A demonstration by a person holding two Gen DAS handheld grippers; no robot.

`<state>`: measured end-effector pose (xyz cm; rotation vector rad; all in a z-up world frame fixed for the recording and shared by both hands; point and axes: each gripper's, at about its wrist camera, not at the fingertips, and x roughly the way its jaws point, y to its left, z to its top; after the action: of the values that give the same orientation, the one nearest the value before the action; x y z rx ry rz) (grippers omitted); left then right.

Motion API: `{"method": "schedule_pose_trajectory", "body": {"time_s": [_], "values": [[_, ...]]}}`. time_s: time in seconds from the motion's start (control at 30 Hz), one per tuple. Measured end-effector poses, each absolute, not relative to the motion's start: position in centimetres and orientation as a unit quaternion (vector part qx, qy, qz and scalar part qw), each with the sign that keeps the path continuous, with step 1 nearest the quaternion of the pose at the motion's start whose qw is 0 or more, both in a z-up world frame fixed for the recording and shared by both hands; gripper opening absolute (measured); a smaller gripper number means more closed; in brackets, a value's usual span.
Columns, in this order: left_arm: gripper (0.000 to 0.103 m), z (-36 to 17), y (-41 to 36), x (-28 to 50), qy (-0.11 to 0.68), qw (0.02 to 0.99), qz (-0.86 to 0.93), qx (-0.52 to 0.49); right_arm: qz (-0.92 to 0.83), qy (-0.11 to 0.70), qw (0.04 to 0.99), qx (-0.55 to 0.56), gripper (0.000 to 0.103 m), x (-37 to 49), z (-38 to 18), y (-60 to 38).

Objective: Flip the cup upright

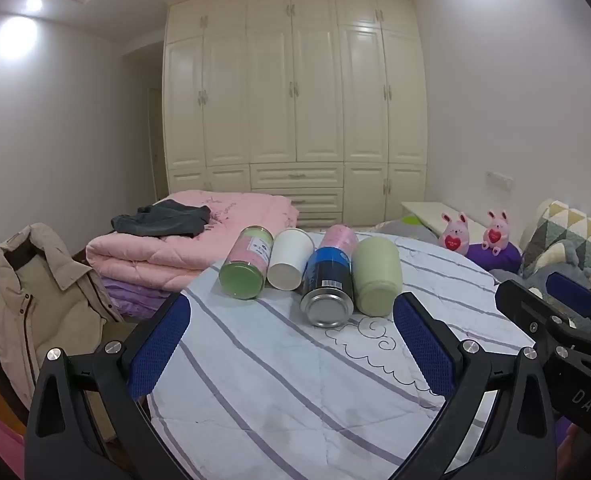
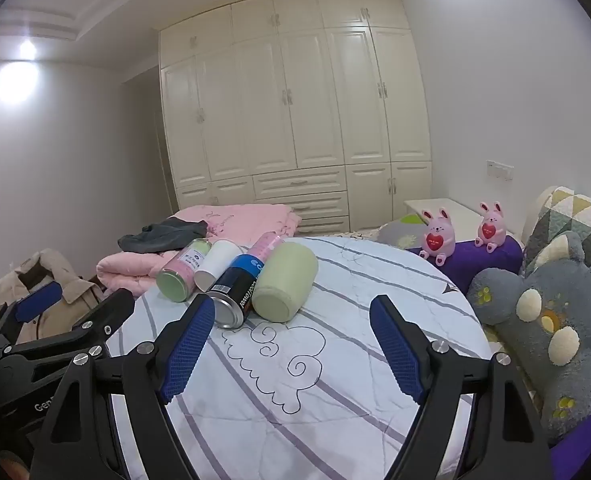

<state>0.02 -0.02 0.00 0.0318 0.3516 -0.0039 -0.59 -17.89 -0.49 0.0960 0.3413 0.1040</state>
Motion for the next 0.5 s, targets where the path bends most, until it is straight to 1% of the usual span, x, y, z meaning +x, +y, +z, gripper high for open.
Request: {"method": "schedule_pose_trajectory", "body": {"time_s": [0.1, 0.5], "values": [[0.102, 0.0, 0.1, -0.1, 0.162, 0.987, -0.003, 0.007, 0.048, 0.17, 0.983, 0.047, 0.081, -0.6, -0.4, -18.4], [0.102, -1.0, 0.6, 0.4, 0.18, 0.984, -0.006, 0.004, 0.051, 0.171, 0.983, 0.054, 0.081, -0.8, -0.5, -18.3]]}}
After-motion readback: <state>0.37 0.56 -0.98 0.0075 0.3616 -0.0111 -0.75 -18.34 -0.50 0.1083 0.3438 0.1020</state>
